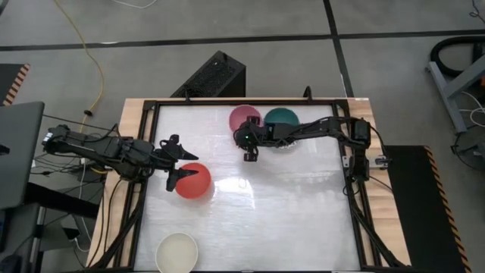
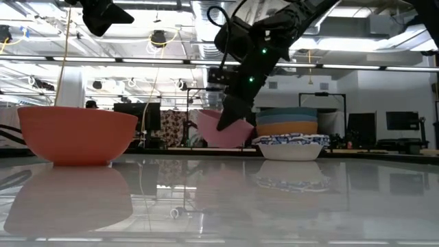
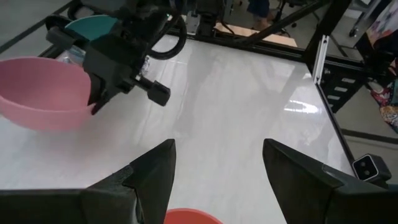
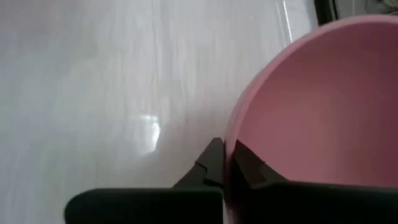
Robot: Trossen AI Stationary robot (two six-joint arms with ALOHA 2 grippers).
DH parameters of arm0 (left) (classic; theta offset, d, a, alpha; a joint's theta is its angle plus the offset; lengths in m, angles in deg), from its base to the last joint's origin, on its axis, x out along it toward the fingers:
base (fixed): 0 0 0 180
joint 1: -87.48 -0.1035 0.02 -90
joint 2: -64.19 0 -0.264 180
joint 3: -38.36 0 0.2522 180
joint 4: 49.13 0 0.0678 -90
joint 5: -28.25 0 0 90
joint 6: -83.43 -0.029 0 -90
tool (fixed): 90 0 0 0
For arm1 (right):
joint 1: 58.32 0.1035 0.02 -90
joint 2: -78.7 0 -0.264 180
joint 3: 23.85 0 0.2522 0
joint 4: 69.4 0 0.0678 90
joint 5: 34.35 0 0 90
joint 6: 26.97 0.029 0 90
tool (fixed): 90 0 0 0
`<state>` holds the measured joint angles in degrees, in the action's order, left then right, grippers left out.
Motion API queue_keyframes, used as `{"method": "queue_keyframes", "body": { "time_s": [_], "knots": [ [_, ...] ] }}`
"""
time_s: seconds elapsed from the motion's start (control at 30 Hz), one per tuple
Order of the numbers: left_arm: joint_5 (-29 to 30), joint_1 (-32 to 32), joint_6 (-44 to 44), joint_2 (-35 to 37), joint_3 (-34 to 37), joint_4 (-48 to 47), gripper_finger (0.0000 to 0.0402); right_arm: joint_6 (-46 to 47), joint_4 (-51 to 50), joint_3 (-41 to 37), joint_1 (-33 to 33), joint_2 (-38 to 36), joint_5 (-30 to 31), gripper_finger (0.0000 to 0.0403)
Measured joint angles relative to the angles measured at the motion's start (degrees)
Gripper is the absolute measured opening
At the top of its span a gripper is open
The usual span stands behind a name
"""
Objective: Nest bowls inside each other
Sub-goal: Stack the pink bowl into the green bowl
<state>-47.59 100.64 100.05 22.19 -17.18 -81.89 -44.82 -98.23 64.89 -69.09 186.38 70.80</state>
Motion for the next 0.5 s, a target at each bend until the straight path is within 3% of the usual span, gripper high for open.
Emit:
{"method": "queue_keyframes", "body": {
  "time_s": [0.27, 0.5],
  "knots": [
    [0.00, 0.01, 0.57, 0.00, 0.00, -0.44, 0.0231, -1.58, -2.88, 8.02, 3.90, -0.02, 0.24, 0.0008],
    [0.03, -0.01, 1.23, 0.02, 0.00, -1.91, 0.0231, -2.97, -26.46, 22.55, 7.49, -1.68, 6.91, 0.0008]
  ]
}}
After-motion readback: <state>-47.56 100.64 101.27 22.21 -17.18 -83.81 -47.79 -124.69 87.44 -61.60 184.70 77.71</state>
